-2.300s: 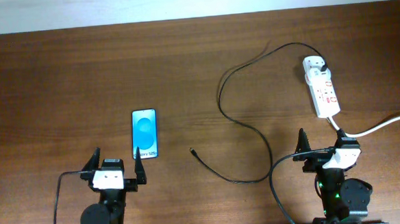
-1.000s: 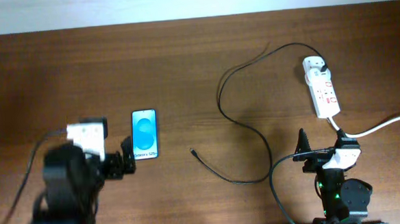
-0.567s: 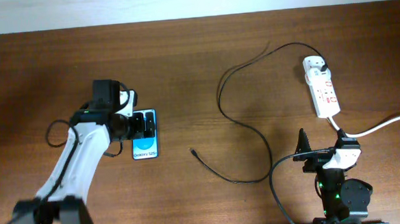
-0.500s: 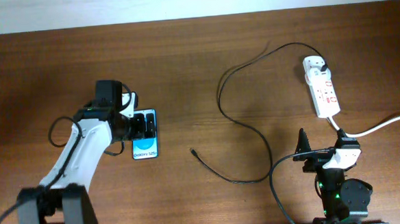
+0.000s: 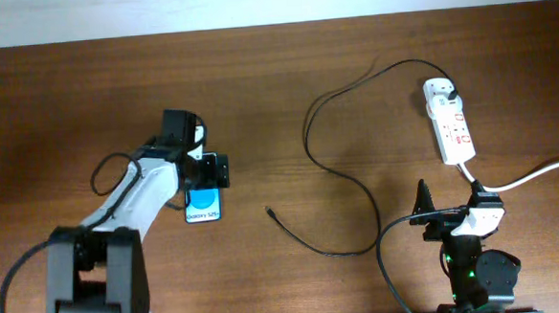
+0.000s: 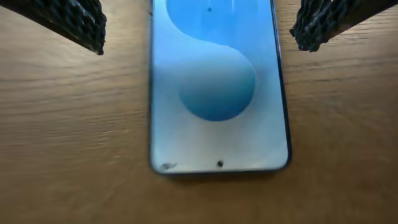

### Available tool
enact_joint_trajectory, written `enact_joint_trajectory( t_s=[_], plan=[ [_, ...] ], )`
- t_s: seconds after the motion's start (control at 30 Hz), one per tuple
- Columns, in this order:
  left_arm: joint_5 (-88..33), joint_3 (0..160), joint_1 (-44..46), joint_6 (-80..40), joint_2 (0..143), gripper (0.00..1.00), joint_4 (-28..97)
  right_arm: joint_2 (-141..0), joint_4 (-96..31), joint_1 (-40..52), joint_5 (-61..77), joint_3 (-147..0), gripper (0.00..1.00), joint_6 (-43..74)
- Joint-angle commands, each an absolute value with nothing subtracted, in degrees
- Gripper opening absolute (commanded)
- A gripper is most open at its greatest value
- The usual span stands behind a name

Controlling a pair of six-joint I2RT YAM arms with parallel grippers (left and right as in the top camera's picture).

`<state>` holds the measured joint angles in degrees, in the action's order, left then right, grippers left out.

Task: Plug charger to phone and switch on socket
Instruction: 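Lower the left gripper onto the blue phone and grasp its bottom edge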

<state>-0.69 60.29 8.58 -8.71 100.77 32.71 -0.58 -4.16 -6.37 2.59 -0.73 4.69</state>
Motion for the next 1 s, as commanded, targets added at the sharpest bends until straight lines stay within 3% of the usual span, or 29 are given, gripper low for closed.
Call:
enact_joint_trajectory(
  t_s=[0.0, 0.3, 0.33, 0.4, 0.73, 0.97],
  plan=[
    [1.3, 61.0, 8.6, -11.1, 104.4, 0.99, 32.1, -0.2, -4.2, -6.0, 2.9, -0.3, 0.98, 4.7],
    [-0.8, 57.7, 8.6, -11.1, 106.0, 0.99, 33.0, -0.2, -4.2, -6.0, 2.9, -0.3, 0.98, 4.7],
    [-0.8, 57.3, 8.6, -11.1, 106.1, 0.97, 33.0, -0.2, -4.2, -6.0, 2.9, -0.3, 0.98, 4.7],
    [-0.8, 57.3, 8.6, -11.1, 106.1, 0.69, 33.0, -0.2, -4.2, -6.0, 2.9, -0.3, 0.98, 4.7],
    [-0.6, 62.8, 8.6, -11.1, 106.1, 0.50, 37.8, -0.2, -4.2, -6.0, 2.9, -0.3, 0.98, 4.7],
    [-2.3, 80.6, 8.6, -11.1, 106.1, 0.44, 59.5, -0.2, -4.2, -6.0, 2.9, -0.3, 0.98, 4.7]
  ],
)
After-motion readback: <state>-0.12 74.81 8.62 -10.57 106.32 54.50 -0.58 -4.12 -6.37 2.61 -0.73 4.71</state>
